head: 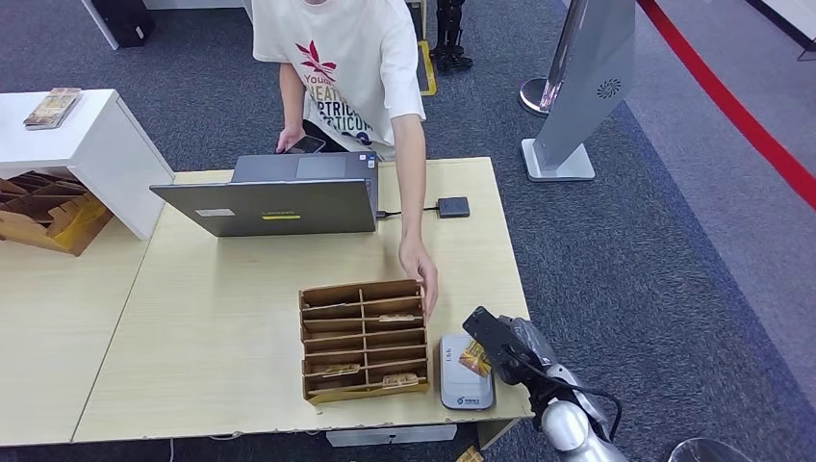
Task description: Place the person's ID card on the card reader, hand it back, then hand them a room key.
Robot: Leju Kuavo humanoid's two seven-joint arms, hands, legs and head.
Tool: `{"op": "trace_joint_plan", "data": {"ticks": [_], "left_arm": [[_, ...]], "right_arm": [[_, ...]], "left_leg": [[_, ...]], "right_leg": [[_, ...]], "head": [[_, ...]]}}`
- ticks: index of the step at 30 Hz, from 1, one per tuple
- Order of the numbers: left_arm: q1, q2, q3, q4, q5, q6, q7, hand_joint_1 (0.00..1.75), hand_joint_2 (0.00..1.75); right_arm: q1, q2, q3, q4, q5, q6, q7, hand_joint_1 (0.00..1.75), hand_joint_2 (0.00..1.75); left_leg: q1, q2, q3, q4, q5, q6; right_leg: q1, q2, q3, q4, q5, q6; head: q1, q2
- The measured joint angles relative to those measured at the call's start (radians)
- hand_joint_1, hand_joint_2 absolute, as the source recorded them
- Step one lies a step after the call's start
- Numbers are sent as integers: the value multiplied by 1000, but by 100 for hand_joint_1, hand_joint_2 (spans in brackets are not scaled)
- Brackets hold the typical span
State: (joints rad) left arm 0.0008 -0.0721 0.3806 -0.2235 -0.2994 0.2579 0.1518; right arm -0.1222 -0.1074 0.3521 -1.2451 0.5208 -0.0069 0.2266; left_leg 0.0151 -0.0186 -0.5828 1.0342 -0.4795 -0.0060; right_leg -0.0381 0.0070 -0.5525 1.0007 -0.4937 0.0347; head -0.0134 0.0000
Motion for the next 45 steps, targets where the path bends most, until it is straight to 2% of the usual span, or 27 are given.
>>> {"op": "trace_joint_plan", "data": {"ticks": [45], "left_arm": [[0,0,14,0,-12,0,-2,0,0]], "right_arm": [[-1,-2,2,0,3,0,4,175,175]], "left_leg": [[0,0,2,0,0,0]], "right_leg": [[0,0,2,0,0,0]], "head": [[0,0]]}}
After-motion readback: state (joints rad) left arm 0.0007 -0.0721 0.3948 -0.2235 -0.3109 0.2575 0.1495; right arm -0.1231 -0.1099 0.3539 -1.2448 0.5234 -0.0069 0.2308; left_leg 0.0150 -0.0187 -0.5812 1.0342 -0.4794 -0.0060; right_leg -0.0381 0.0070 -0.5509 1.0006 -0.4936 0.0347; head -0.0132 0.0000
